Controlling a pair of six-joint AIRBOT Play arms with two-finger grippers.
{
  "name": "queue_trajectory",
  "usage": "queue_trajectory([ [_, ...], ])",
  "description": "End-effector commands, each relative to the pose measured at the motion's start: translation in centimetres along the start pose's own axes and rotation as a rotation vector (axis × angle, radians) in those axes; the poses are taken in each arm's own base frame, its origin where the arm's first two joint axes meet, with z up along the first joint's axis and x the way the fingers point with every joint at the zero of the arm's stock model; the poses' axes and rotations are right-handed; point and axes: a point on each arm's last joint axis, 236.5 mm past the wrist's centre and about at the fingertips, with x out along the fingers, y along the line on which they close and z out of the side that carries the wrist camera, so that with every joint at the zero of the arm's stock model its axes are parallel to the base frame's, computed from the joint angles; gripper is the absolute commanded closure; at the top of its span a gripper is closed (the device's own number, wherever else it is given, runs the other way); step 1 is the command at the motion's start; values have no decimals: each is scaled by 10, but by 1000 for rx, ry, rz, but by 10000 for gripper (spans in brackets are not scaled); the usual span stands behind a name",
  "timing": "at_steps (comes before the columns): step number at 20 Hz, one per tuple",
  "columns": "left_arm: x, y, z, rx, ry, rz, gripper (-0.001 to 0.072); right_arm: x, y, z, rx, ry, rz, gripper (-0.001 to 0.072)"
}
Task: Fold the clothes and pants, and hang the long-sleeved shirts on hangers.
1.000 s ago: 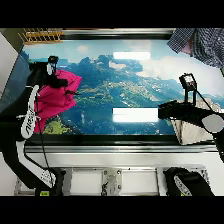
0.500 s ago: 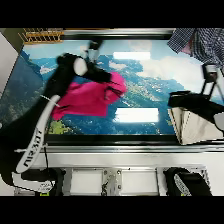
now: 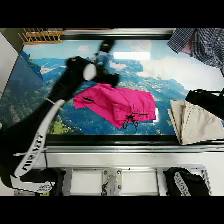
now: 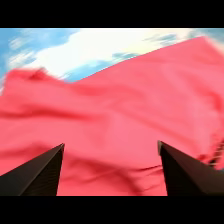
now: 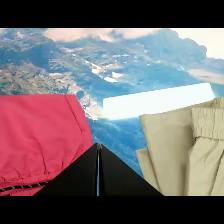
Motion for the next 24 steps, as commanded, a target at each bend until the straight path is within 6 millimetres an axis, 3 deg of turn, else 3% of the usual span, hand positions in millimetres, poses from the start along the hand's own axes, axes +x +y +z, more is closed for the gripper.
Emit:
queue_trajectory([
  [1,-10,112,-48,-258,125,106,84,4,-3,-26,16,115,0,684],
  [3,-3,160,-94,-439,197,111,84,9,-4,-39,22,175,2,683],
  [5,8,195,-138,-626,257,92,84,15,-3,-49,36,225,12,683],
  [7,22,214,-175,-767,300,56,84,21,1,-57,62,261,34,683],
  [9,38,218,-195,-838,306,-15,84,28,7,-61,96,286,63,683],
  [13,66,206,-195,-848,284,-156,84,38,14,-67,140,320,96,683],
  [20,96,190,-179,-782,314,-187,85,44,9,-77,142,356,85,682],
  [23,103,183,-167,-747,305,-192,105,48,3,-97,149,400,69,668],
  [24,105,181,-164,-736,304,-193,105,50,2,-107,169,423,64,474],
])
